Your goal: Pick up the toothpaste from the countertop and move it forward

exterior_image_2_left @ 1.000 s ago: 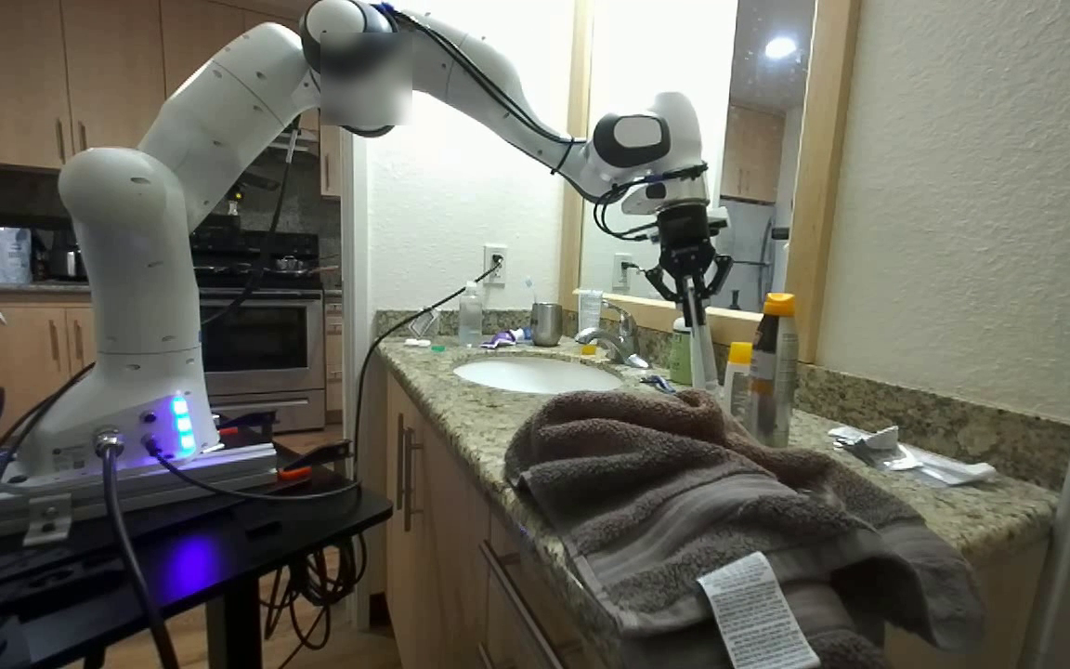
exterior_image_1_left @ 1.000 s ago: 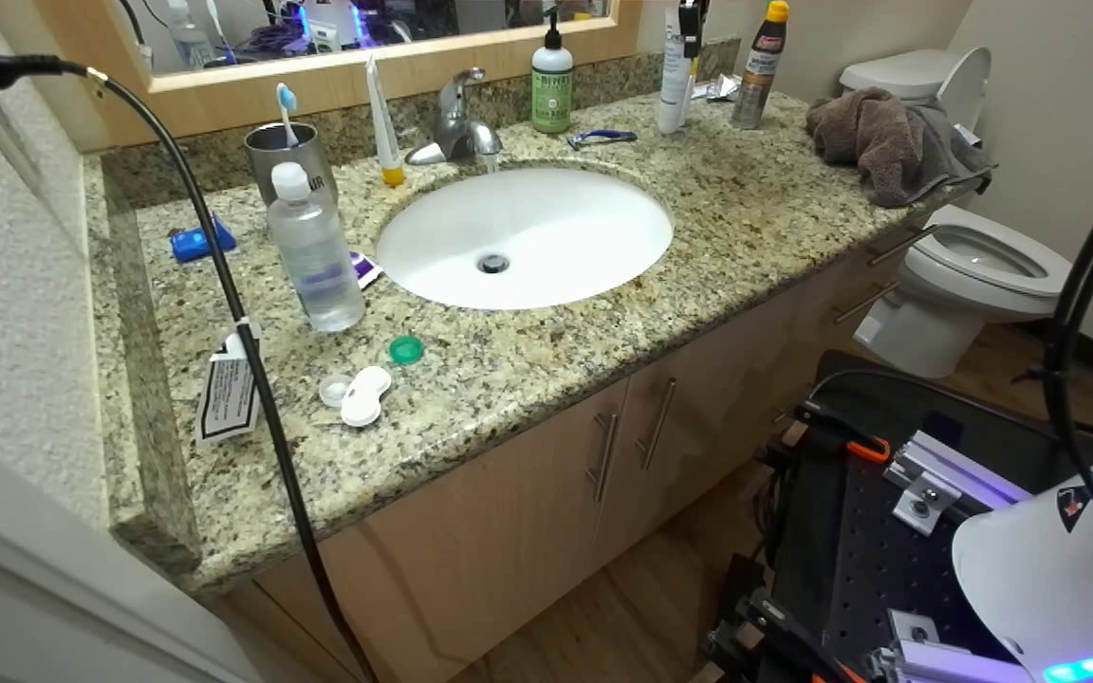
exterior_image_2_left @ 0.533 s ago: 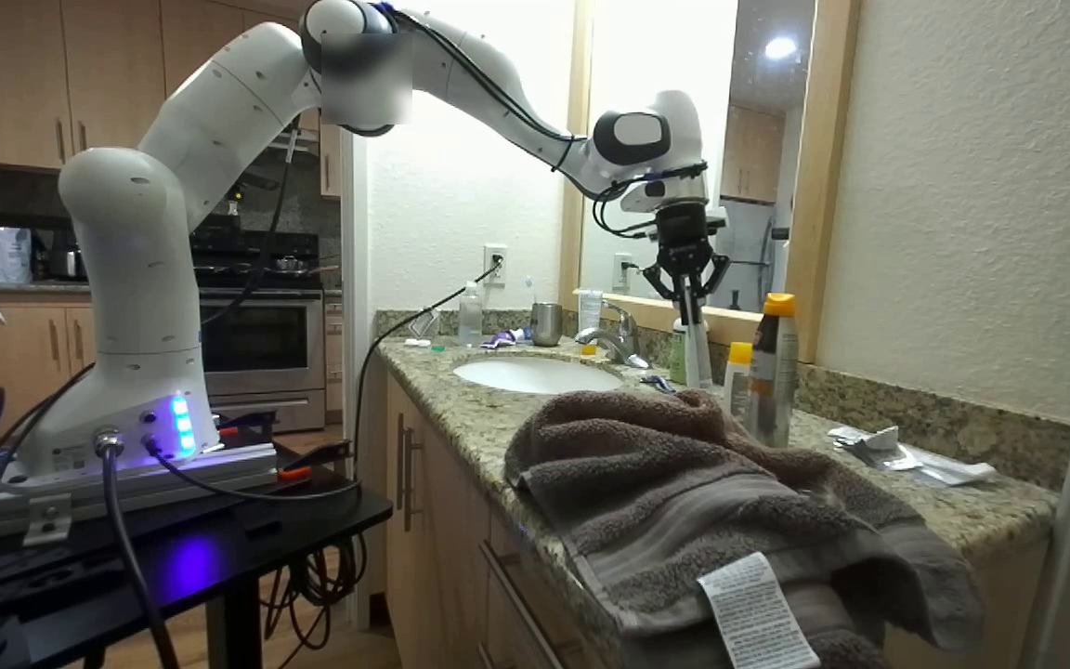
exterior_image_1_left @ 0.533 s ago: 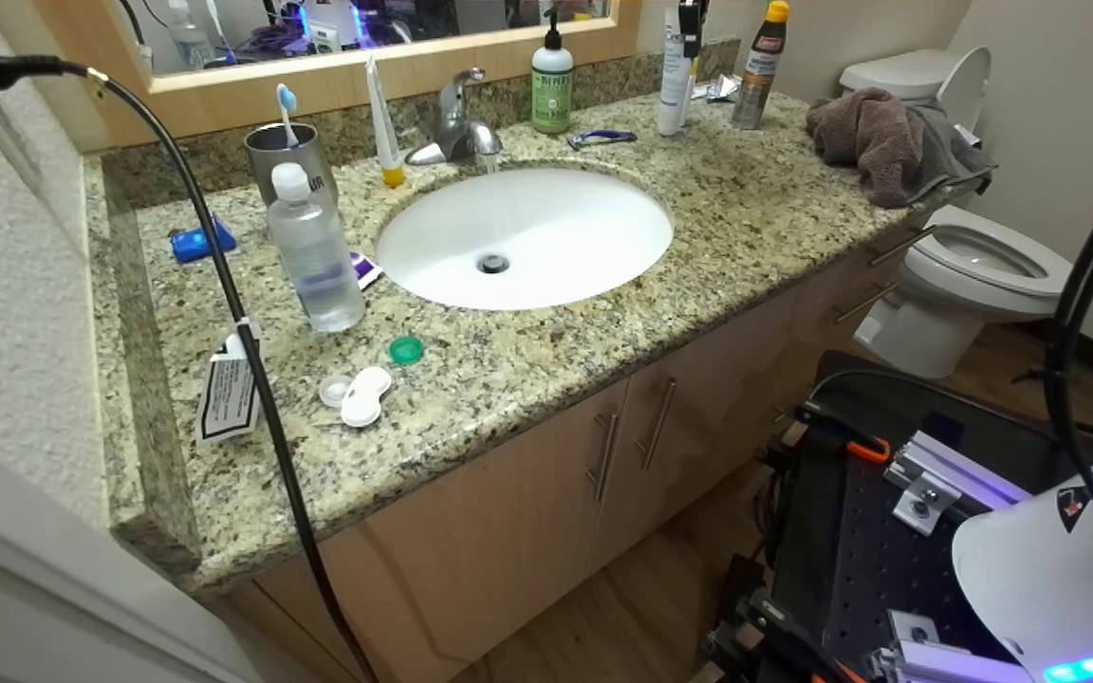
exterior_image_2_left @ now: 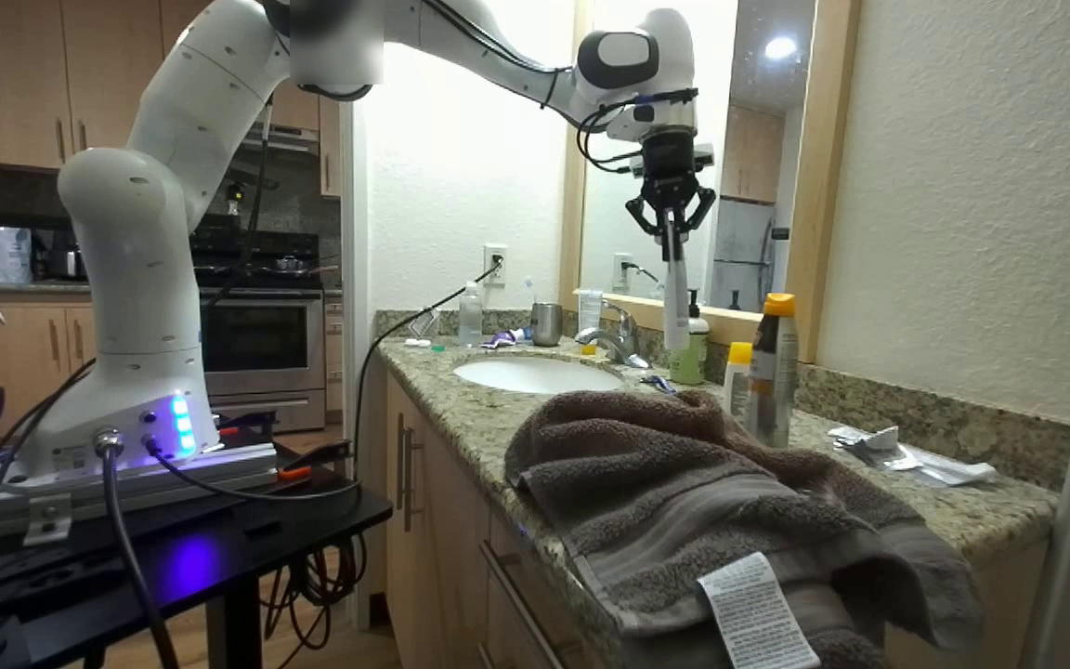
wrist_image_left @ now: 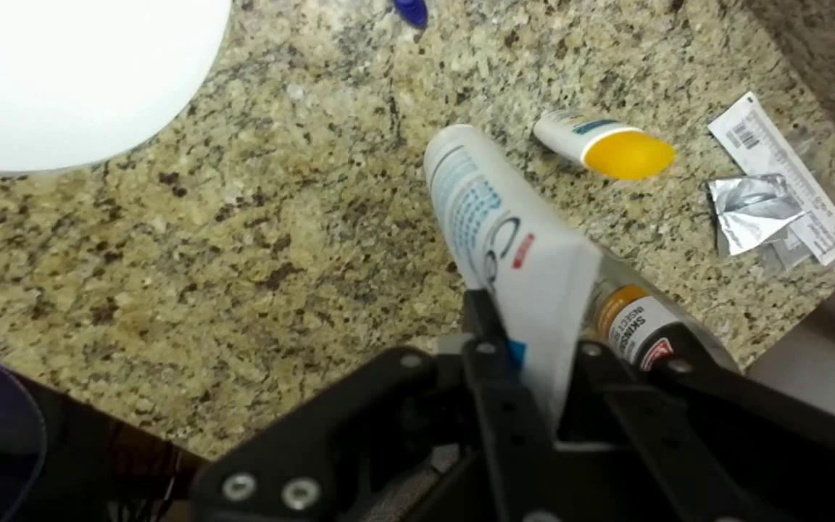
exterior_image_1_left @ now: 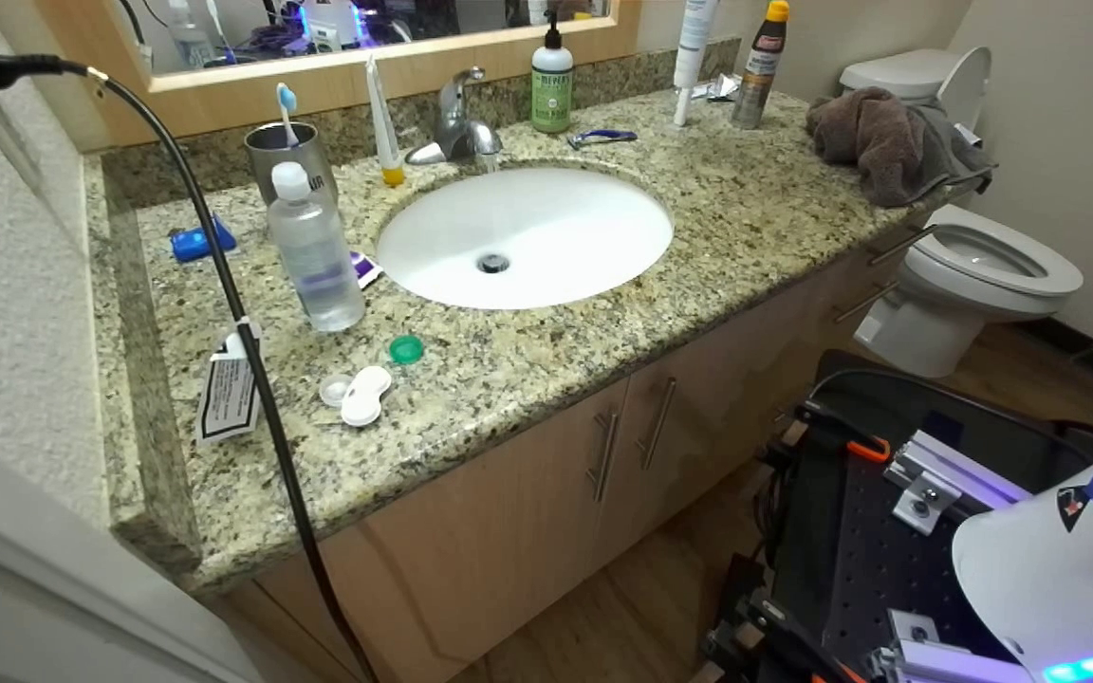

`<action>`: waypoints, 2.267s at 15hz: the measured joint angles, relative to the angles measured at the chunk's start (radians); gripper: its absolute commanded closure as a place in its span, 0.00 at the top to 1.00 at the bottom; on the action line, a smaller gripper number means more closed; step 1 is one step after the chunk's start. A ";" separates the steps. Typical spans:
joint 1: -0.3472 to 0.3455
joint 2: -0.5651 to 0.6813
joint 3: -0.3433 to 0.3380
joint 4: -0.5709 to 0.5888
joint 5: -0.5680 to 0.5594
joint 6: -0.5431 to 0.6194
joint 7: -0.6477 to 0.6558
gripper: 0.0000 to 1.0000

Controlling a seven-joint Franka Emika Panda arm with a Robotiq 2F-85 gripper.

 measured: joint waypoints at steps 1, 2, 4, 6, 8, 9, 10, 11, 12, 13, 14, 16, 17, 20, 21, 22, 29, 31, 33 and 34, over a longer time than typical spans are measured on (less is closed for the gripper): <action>0.000 -0.026 0.000 -0.015 -0.001 -0.028 -0.013 0.04; 0.002 -0.052 -0.001 -0.035 -0.007 -0.051 -0.025 0.04; 0.007 -0.100 -0.003 -0.088 -0.034 -0.078 -0.033 0.04; 0.014 -0.140 -0.005 -0.145 -0.079 -0.102 -0.033 0.04; 0.028 -0.180 -0.012 -0.210 -0.127 -0.116 -0.033 0.04; 0.039 -0.205 -0.014 -0.247 -0.153 -0.116 -0.034 0.04; 0.052 -0.234 -0.015 -0.289 -0.185 -0.113 -0.037 0.04; 0.068 -0.268 -0.015 -0.334 -0.218 -0.103 -0.040 0.04; 0.088 -0.305 -0.014 -0.382 -0.251 -0.090 -0.044 0.04; 0.108 -0.345 -0.012 -0.430 -0.281 -0.077 -0.047 0.04; 0.127 -0.384 -0.007 -0.479 -0.310 -0.058 -0.050 0.04; 0.156 -0.460 0.010 -0.570 -0.344 -0.020 -0.059 0.04; 0.164 -0.495 0.020 -0.613 -0.345 0.002 -0.072 0.04; 0.170 -0.563 0.034 -0.719 -0.296 0.085 -0.157 0.04; 0.169 -0.573 0.034 -0.746 -0.266 0.121 -0.202 0.04; 0.167 -0.578 0.033 -0.770 -0.234 0.157 -0.249 0.04; 0.140 -0.628 0.021 -0.870 -0.096 0.196 -0.500 0.04; 0.118 -0.671 0.020 -0.904 -0.109 0.195 -0.520 0.04; 0.097 -0.711 0.020 -0.937 -0.141 0.191 -0.523 0.04; 0.087 -0.728 0.020 -0.952 -0.160 0.189 -0.523 0.04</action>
